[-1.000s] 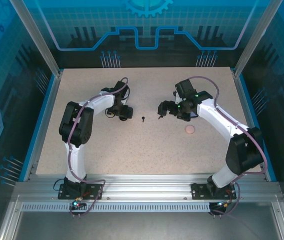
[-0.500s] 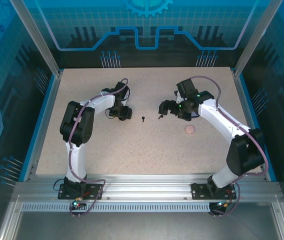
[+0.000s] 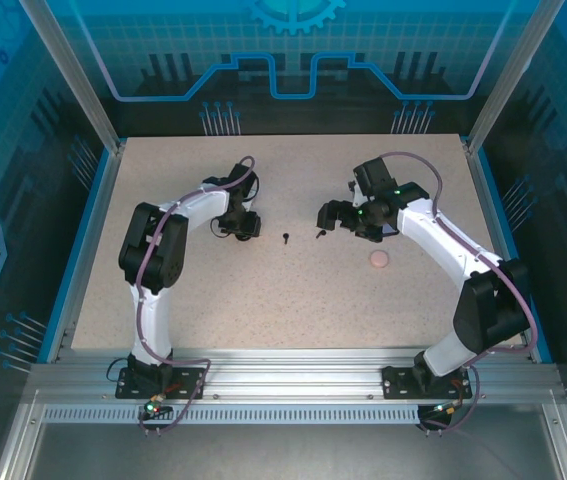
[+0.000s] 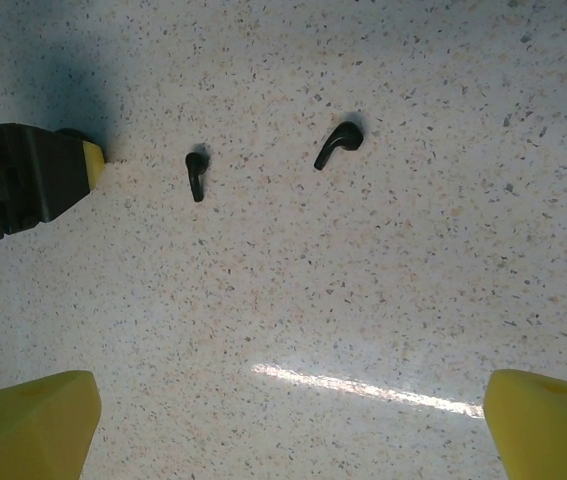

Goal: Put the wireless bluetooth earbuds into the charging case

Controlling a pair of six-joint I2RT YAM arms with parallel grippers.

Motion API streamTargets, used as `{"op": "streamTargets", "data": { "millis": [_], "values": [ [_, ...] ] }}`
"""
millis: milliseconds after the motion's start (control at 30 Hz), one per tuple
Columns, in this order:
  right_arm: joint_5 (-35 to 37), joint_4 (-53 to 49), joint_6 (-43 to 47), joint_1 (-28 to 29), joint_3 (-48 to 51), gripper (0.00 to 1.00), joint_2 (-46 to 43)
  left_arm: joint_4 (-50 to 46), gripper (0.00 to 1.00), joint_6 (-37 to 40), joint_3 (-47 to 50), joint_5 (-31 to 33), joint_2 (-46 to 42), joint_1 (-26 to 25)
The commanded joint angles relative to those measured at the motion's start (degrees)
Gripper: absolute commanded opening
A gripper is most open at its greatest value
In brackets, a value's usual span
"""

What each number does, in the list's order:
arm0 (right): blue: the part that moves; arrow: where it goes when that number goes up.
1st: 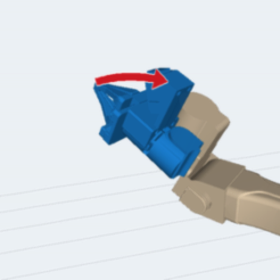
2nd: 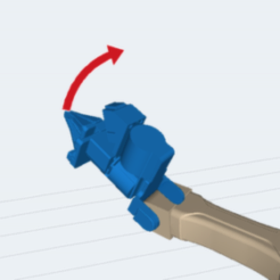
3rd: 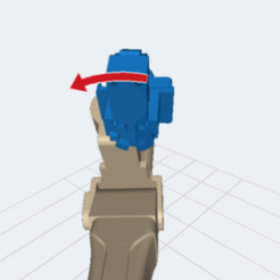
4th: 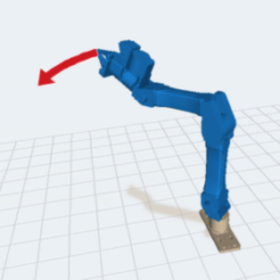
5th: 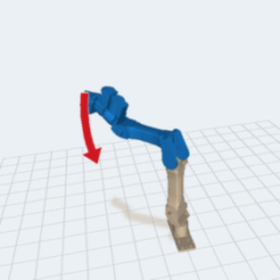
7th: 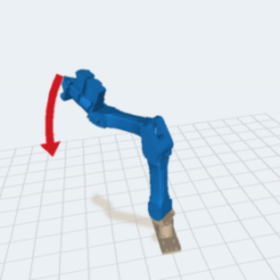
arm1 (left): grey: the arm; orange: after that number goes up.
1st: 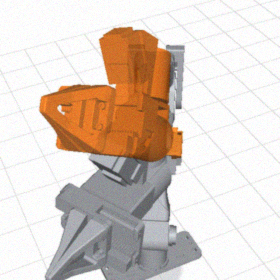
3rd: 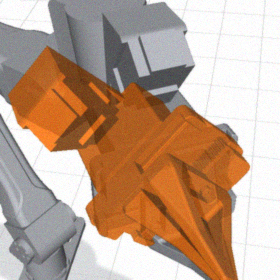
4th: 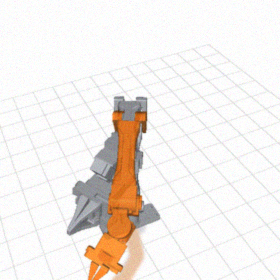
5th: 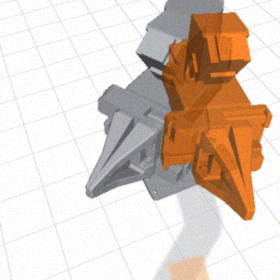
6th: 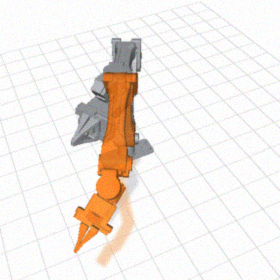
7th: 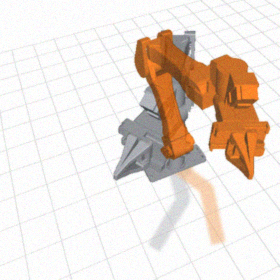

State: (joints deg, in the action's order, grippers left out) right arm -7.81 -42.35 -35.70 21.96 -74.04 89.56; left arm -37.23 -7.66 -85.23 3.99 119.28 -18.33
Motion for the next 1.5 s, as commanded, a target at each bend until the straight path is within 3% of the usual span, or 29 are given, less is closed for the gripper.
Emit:
{"op": "streamTargets", "data": {
  "millis": [0,467,767,1233,1367,1467],
  "values": [
    [-0.9,0.1,0.8,-0.7,0.6,0.99,-1.8,-0.1,0.46,-2.3,2.4,-4.2,-1.1,-1.5],
    [-1.9,1.3,0.1,-0.7,1.5,0.99,-1.9,1.5,0.39,-8.3,9.4,-4.9,-9.0,-2.6],
    [-1.9,2.7,-0.2,0.1,2.2,0.99,-1.6,2.0,0.38,-16.7,15.8,-2.8,-14.8,-8.2],
    [-1.3,4.2,-1.1,1.5,3.0,0.99,-1.4,4.2,0.36,-41.5,23.7,4.0,-17.9,-21.9],
    [-0.6,4.1,-1.2,2.1,2.9,0.99,-1.0,5.3,0.39,-46.6,24.5,5.2,-18.3,-23.9],
    [0.2,3.9,-1.4,2.8,2.6,0.99,-0.5,5.7,0.48,-49.2,25.1,6.2,-19.2,-24.7]
  ]
}}
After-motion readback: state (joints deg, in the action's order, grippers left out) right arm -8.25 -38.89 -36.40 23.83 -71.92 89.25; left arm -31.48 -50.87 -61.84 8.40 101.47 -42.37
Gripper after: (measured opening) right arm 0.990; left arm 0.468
